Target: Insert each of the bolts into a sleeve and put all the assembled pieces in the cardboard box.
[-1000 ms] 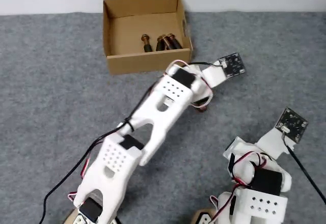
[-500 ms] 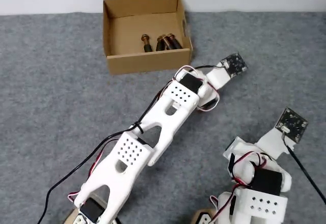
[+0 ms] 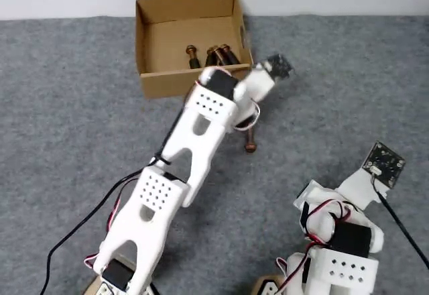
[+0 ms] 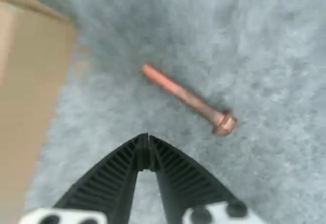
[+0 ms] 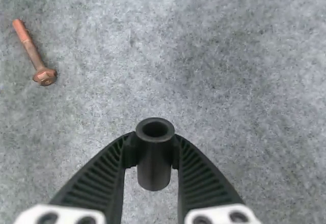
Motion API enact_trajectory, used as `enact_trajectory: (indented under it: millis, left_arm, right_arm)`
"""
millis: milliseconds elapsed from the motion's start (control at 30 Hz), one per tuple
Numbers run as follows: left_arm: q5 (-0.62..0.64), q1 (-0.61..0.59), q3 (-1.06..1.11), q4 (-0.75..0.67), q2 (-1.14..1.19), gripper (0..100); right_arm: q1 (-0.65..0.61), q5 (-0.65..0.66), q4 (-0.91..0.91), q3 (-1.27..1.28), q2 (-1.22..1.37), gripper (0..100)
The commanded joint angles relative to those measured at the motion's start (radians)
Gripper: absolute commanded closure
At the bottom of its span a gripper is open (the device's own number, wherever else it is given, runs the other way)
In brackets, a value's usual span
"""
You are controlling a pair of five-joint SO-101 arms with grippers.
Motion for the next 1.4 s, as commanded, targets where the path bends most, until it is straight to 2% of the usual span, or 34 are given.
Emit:
enact_trajectory:
  millis: [0, 200, 267, 433, 533, 933, 1133, 1367]
  left_arm:
    - [0.003, 0.011, 0.002, 0.028, -0.137, 99]
    - [0.008, 0.064, 0.11, -0.012, -0.078, 99]
    - [0.02, 0.075, 0.113, -0.025, -0.035, 96]
    - [0.212, 0.069, 0.074, -0.052, 0.023, 82]
    - [0.273, 0.068, 0.033, -0.057, 0.04, 78]
    - [0.508, 0.061, 0.008, -0.057, 0.176, 78]
    - [0.516, 0.061, 0.008, -0.043, 0.195, 79]
    - [0.508, 0.06, 0.008, -0.055, 0.19, 91]
  right_arm:
    - [0.008, 0.011, -0.016, -0.009, -0.013, 99.1]
    - [0.008, 0.011, -0.016, -0.009, -0.013, 99.1]
    - [0.008, 0.011, -0.016, -0.009, -0.013, 99.1]
    - [0.008, 0.011, -0.016, -0.009, -0.013, 99.1]
    - [0.008, 0.011, -0.016, -0.009, -0.013, 99.1]
    - [0.007, 0.009, -0.015, -0.011, -0.013, 99.1]
    - [0.007, 0.009, -0.013, -0.011, -0.013, 99.1]
    - [0.007, 0.009, -0.013, -0.012, -0.013, 99.1]
